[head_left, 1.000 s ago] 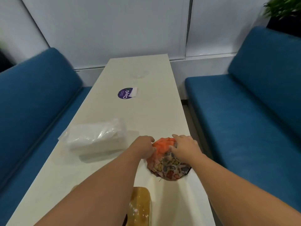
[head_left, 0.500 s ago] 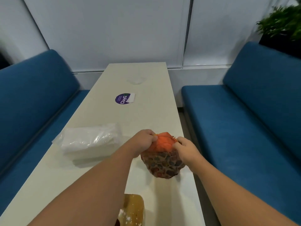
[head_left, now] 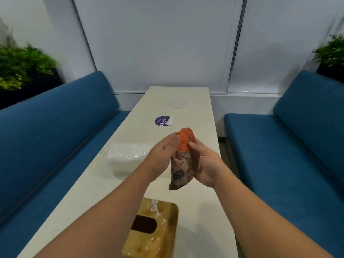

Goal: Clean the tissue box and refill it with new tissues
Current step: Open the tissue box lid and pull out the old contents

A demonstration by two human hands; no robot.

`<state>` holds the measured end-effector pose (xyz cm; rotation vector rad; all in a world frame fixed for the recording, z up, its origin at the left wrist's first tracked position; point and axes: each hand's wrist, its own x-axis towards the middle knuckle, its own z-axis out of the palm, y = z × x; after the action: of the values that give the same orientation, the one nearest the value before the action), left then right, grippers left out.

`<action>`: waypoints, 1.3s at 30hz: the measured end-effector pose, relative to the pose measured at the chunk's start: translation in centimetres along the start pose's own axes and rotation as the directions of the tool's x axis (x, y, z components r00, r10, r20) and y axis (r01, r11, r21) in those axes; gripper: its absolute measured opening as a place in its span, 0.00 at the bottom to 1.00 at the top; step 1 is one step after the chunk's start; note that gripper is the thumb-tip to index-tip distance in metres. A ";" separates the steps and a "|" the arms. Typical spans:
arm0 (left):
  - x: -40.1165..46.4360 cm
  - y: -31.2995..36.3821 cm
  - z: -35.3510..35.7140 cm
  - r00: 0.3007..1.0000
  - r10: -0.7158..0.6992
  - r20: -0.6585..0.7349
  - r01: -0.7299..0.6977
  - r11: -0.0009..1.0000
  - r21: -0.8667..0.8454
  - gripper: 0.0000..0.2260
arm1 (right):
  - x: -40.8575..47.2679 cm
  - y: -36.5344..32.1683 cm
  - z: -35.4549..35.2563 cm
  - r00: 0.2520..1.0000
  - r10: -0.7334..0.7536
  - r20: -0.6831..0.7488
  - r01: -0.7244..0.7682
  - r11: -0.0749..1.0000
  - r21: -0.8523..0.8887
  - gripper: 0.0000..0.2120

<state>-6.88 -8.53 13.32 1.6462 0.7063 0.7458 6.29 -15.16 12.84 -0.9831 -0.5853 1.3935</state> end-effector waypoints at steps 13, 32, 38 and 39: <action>-11.1 -0.8 -9.2 0.911 0.142 -0.388 0.139 0.778 0.613 0.11 | -2.2 6.6 13.6 0.940 -0.301 -0.158 0.122 0.731 -0.671 0.13; -15.7 -7.1 -18.8 0.946 -0.166 -0.278 0.248 0.923 0.295 0.07 | -3.6 11.5 11.3 0.998 -0.004 -0.066 -0.066 -0.164 -0.984 0.48; -13.0 -8.8 -18.7 0.954 -0.268 -0.133 0.294 0.750 0.593 0.15 | -3.2 13.6 9.1 0.982 0.181 -0.050 0.040 -0.461 -0.887 0.66; -12.4 -8.8 -18.6 0.955 -0.276 -0.113 0.286 0.740 0.609 0.16 | -3.1 13.5 9.2 0.982 0.184 -0.045 0.047 -0.466 -0.883 0.66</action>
<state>-29.71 -5.43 6.34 2.0541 1.2832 0.3061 -9.06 -17.49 6.80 -2.4429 -2.2287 0.5515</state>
